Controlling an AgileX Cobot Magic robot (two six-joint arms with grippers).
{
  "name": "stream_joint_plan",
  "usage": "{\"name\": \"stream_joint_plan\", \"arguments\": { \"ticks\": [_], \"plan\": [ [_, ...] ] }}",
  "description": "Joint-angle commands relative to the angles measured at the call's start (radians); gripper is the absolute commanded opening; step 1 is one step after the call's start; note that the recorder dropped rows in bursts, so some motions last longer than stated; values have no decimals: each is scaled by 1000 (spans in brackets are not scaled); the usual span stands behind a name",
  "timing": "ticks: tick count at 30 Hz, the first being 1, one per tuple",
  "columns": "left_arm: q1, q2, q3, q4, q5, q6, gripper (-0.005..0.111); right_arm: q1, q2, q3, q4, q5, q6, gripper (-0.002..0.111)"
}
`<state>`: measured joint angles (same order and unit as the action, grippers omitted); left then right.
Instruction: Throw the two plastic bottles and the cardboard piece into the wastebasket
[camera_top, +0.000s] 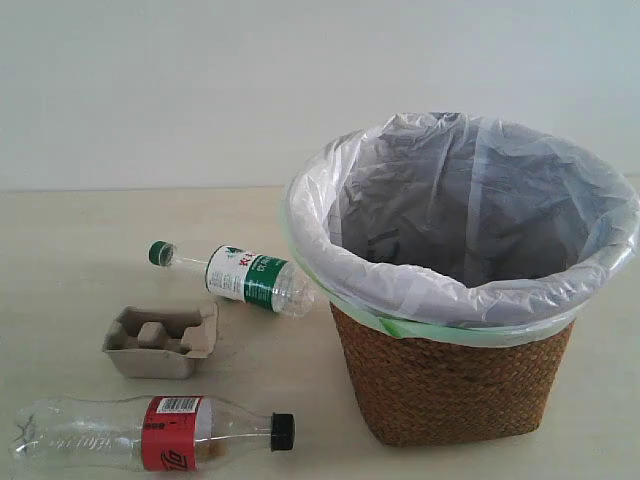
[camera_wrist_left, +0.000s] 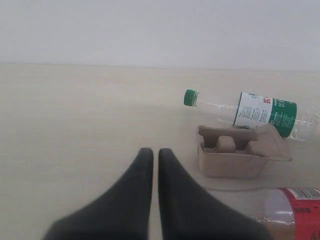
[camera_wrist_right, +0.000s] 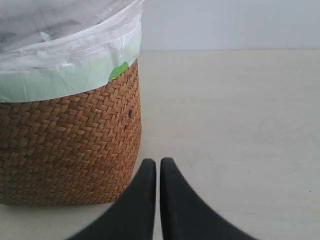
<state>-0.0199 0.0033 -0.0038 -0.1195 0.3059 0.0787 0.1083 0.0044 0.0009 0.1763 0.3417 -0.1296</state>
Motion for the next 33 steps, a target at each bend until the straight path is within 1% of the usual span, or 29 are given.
{"name": "stream_joint_plan", "arguments": {
  "ticks": [1, 18, 25, 27, 30, 32, 33],
  "plan": [
    [3, -3, 4, 4, -3, 0, 4, -6, -4, -1, -5, -7, -4, 0],
    [3, -3, 4, -7, -3, -12, 4, -6, -4, -1, -5, -7, -4, 0],
    [3, -3, 4, -185, -5, -131, 4, -6, -4, -1, -5, -7, -4, 0],
    [3, -3, 4, -287, -1, -192, 4, -6, -4, -1, -5, -7, -4, 0],
    [3, -3, 4, -429, 20, -200, 4, -6, -4, -1, -5, -7, -4, 0],
    [3, -3, 4, -477, 39, -200, 4, -6, -4, -1, -5, -7, -4, 0],
    [3, -3, 4, -477, 39, -200, 4, -6, -4, -1, -5, -7, -4, 0]
  ]
}}
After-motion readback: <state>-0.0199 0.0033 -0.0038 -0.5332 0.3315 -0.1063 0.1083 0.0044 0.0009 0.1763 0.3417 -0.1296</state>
